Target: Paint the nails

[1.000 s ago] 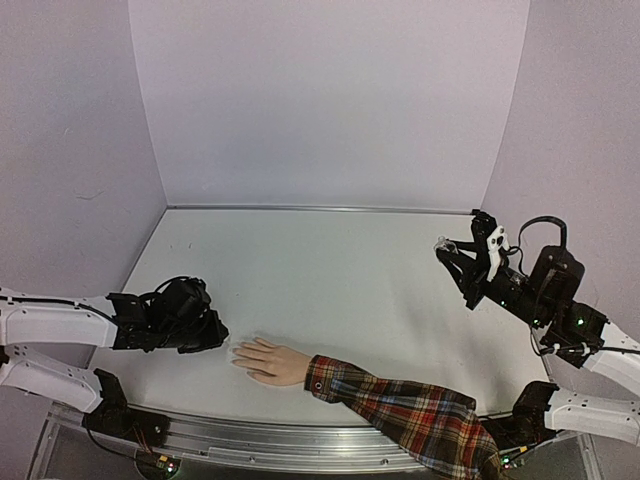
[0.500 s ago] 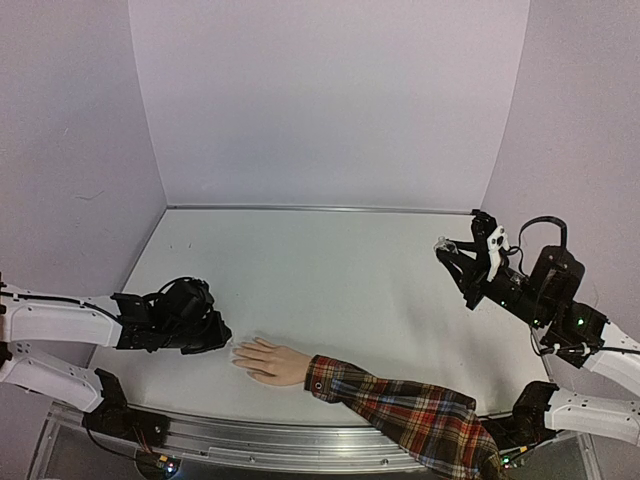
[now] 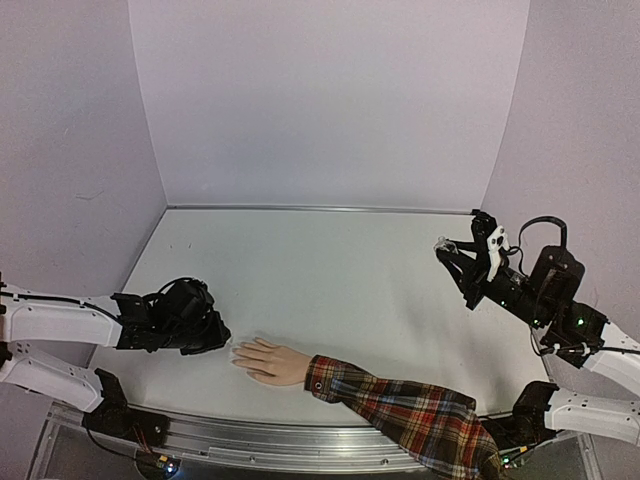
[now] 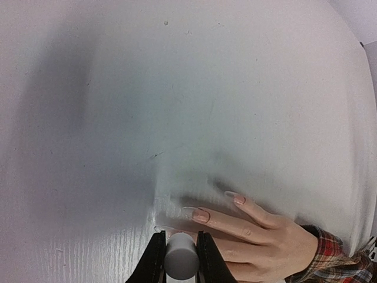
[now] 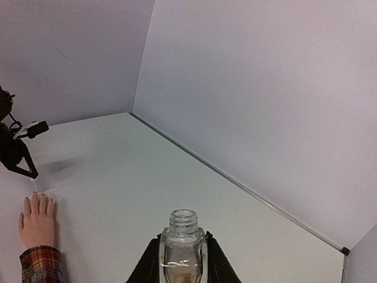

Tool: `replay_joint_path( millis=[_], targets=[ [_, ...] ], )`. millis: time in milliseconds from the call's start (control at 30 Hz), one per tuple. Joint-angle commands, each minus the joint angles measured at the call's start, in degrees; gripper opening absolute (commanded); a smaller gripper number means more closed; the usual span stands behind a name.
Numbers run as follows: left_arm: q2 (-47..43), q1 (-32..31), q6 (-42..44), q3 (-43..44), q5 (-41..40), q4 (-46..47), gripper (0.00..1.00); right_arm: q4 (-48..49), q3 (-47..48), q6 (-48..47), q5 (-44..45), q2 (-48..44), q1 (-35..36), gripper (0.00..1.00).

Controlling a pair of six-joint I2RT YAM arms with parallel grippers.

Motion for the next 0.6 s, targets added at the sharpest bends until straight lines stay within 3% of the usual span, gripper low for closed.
replay_joint_path(
  millis=[0, 567],
  targets=[
    [0.25, -0.04, -0.82, -0.56, -0.77, -0.45, 0.00, 1.76, -0.38, 0.59, -0.60, -0.50, -0.19, 0.00],
    [0.71, 0.02, 0.52, -1.41, -0.68, 2.44, 0.00, 1.76, -0.35, 0.45, -0.65, -0.57, -0.21, 0.00]
  ],
)
